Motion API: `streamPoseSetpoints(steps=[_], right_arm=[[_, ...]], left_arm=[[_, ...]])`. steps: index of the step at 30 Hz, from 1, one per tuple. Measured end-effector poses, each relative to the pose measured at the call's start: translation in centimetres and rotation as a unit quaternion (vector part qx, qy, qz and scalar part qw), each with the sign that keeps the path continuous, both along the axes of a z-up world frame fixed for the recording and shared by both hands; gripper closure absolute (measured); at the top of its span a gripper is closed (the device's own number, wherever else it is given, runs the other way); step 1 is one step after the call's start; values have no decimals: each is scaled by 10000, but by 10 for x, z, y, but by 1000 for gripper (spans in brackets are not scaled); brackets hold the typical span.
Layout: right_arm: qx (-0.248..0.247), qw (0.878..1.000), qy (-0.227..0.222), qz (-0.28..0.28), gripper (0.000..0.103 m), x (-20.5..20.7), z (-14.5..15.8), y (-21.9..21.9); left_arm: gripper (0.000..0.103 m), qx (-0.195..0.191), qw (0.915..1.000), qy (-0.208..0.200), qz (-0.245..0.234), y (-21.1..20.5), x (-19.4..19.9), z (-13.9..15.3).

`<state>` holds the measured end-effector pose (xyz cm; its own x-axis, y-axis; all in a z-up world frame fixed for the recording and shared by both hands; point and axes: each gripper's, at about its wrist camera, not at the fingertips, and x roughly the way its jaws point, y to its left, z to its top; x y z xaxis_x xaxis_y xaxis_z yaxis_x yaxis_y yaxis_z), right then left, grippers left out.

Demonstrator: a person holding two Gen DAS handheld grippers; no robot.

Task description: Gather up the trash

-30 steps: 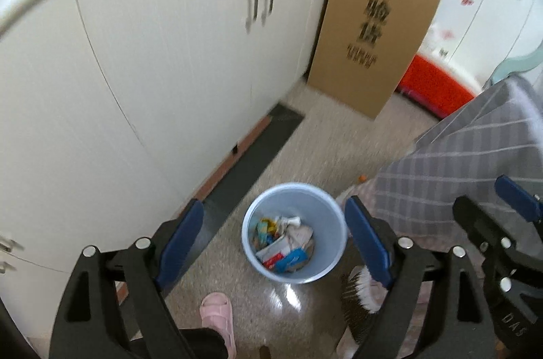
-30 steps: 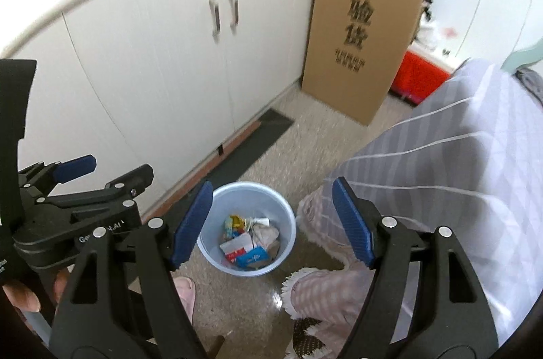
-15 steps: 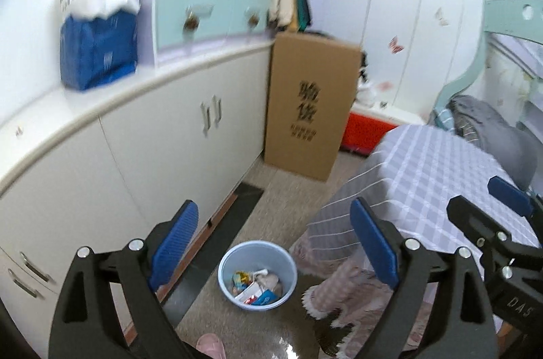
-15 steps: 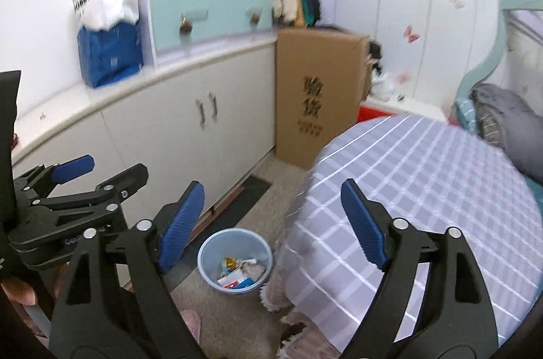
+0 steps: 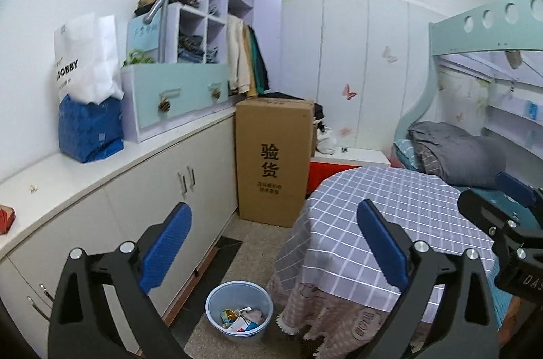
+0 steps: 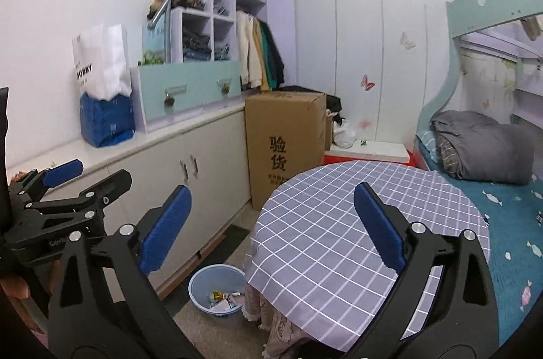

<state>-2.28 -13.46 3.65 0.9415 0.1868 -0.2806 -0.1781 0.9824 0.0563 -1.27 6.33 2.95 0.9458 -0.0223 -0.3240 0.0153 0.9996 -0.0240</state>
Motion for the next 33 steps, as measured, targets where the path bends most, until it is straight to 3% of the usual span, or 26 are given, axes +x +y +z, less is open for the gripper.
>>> streamPoseSetpoints(steps=[7, 16, 33], right_arm=[[154, 9995, -191, -209, 6, -26, 3, -11], [21, 9988, -388, -281, 6, -51, 7, -11], [-31, 9995, -245, -184, 6, -50, -1, 1]], left_arm=[[6, 188, 9995, -249, -102, -17, -30, 9], [6, 148, 9989, -362, -253, -22, -44, 14], [6, 180, 9990, -349, -210, -22, -45, 14]])
